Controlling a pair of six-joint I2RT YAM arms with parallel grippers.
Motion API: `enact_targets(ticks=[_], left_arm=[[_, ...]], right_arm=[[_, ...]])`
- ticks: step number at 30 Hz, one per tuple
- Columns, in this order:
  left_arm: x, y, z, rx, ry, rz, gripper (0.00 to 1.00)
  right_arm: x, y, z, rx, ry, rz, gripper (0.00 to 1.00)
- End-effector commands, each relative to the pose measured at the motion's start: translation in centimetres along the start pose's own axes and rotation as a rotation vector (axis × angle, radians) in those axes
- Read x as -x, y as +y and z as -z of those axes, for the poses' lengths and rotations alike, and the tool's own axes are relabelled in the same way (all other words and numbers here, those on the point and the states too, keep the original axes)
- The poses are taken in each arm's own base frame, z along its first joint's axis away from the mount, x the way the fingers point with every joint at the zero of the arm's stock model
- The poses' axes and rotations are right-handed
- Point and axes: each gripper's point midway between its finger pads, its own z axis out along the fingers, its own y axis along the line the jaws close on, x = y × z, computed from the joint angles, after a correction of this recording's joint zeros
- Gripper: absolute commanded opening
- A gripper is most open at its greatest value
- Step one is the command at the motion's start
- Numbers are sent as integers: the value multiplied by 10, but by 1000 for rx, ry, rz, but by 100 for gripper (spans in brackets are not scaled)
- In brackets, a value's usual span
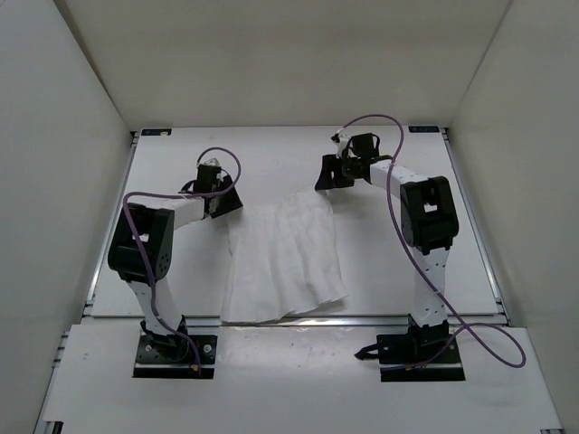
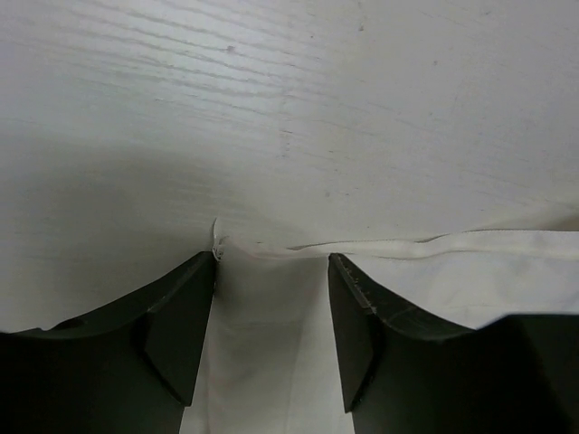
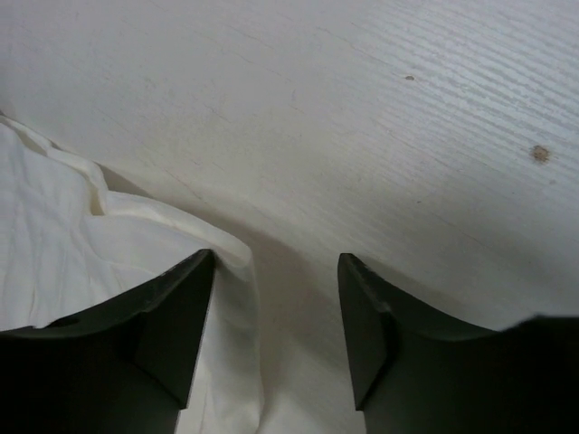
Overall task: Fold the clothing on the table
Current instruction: Flatten the skirt out
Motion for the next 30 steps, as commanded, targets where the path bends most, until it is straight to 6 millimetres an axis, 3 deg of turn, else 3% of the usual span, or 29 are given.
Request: enact_targets(ticks=[1, 3, 6, 8, 11, 12, 15, 17, 18, 20, 21, 23, 24, 25, 26, 27, 28, 29, 30], left_arm=[[-14, -8, -1, 12, 69, -23, 63], [-17, -9, -4, 5, 81, -18, 61], [-17, -11, -8, -7, 93, -11, 45], [-19, -9, -10, 0, 102, -21, 21], [-22, -13, -13, -18, 115, -30, 0], [-22, -14, -13, -21, 118, -37, 0], [-17, -16, -15, -33, 119, -58, 0], [-4, -23, -11, -40, 95, -82, 0], [0, -24, -9, -44, 93, -91, 0], [28, -38, 0, -80, 42, -104, 0], [38, -40, 3, -89, 25, -115, 0], [81, -65, 17, -150, -44, -144, 0], [88, -68, 23, -164, -46, -167, 0], [116, -83, 34, -189, -96, -185, 0], [144, -100, 51, -222, -152, -201, 0], [153, -111, 61, -239, -172, -239, 0], [178, -128, 83, -266, -232, -270, 0], [207, -144, 112, -292, -312, -285, 0], [229, -158, 139, -307, -387, -306, 0]], right_arm=[[12, 6, -1, 9, -19, 7, 52], [15, 13, -2, 22, -16, 20, 49], [15, 14, -4, 18, 2, 26, 43], [12, 16, -6, 23, 6, 25, 35], [8, 15, -2, 21, 9, -6, 5], [10, 19, -1, 26, 7, -2, 0], [12, 19, 6, 21, 4, -2, 0], [22, 18, 13, 34, -18, -1, 0], [38, 22, 22, 37, -56, 3, 0], [63, 25, 37, 42, -112, 23, 0], [82, 24, 47, 34, -151, 40, 0], [117, 32, 71, 14, -226, 83, 0], [142, 39, 90, 2, -281, 124, 0], [168, 48, 111, -16, -340, 162, 0], [175, 47, 119, -39, -354, 165, 0], [201, 56, 146, -52, -421, 197, 0], [224, 78, 180, -55, -495, 252, 0], [238, 84, 208, -88, -551, 273, 0], [252, 103, 242, -104, -625, 317, 0]])
